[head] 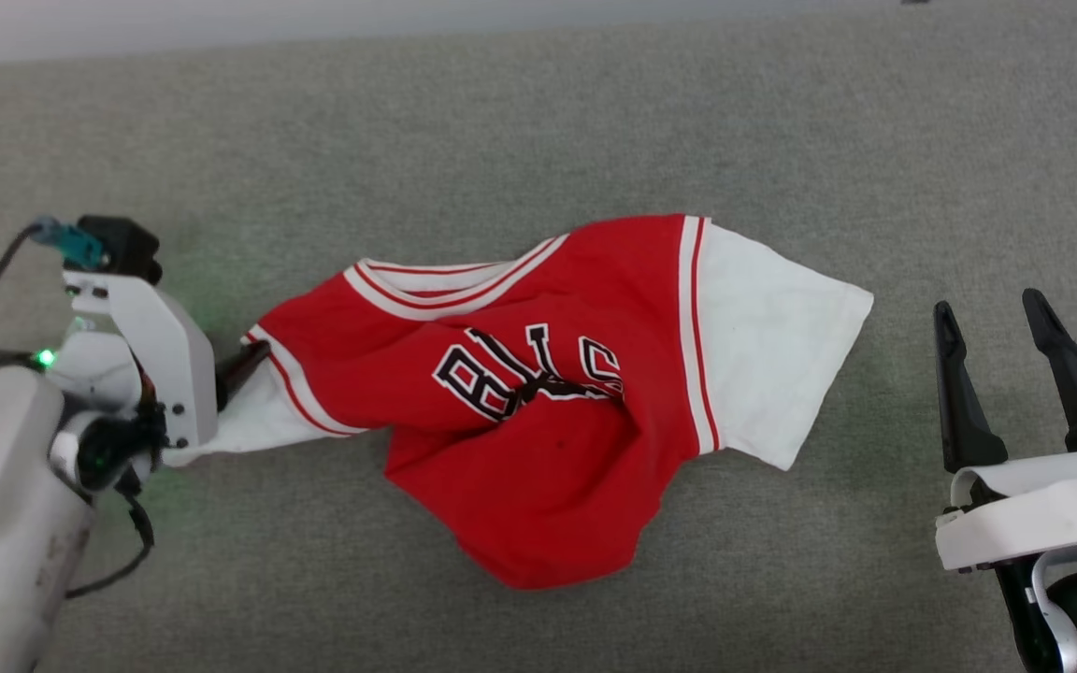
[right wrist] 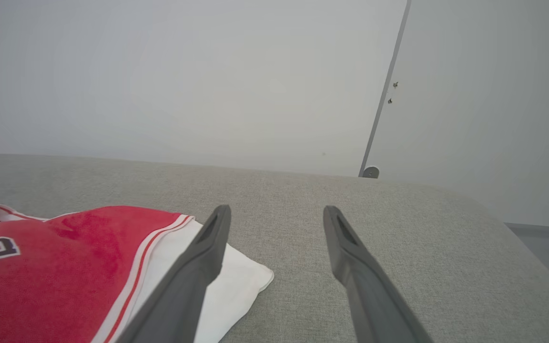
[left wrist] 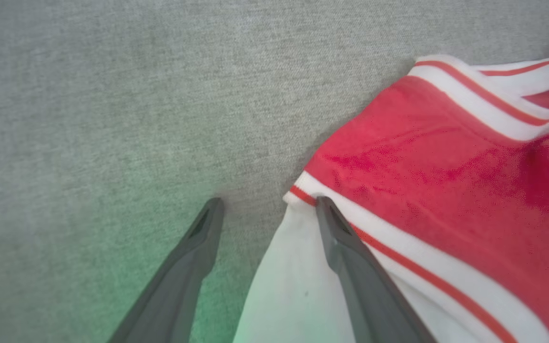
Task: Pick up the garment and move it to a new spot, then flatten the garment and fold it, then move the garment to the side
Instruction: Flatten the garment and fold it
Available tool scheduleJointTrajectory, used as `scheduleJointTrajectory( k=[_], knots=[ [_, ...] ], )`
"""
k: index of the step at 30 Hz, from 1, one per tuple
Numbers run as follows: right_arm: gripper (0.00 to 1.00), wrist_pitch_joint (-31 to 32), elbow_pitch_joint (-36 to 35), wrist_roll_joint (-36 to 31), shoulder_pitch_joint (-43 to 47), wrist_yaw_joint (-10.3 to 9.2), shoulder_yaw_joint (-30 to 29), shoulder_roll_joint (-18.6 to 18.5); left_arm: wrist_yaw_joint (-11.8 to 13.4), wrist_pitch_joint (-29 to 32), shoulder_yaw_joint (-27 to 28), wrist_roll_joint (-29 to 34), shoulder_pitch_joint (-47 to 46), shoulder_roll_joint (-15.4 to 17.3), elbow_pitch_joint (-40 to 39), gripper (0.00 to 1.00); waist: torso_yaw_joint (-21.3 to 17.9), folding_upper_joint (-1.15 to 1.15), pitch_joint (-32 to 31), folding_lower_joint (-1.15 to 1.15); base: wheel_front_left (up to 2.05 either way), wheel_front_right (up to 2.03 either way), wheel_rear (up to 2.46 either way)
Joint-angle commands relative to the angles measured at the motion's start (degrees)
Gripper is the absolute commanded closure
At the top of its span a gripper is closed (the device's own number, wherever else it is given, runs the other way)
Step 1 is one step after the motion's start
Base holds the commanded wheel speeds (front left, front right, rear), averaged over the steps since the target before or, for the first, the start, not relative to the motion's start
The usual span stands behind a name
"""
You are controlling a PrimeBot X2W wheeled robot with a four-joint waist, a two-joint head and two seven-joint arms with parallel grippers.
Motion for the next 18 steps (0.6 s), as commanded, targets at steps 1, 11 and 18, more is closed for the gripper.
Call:
scheduleJointTrajectory(
  k=[1, 11, 18],
  knots=[
    [0.0, -0.33, -0.18, -0.38, -1.05, -0.02, -0.14, 0.11, -0.27, 0.31, -0.23, -0.35, -0.59, -0.31, 0.5, 0.0, -1.15, 0.0, 1.51, 0.0, 0.0, 0.0, 0.0],
    [0.0, -0.63, 0.24, -0.82, -1.88, -0.02, -0.41, 0.37, 0.21, 5.88, -2.91, -2.28, -1.42, -3.31, 5.88, 0.0, -1.63, 0.0, 2.84, 0.0, 0.0, 0.0, 0.0],
    [0.0, -0.46, 0.33, -1.01, -2.04, -0.02, -0.79, 0.69, 2.67, 14.09, -2.94, -6.68, 0.06, -5.94, 6.05, 0.0, -1.46, 0.0, 2.98, 0.0, 0.0, 0.0, 0.0]
  ],
)
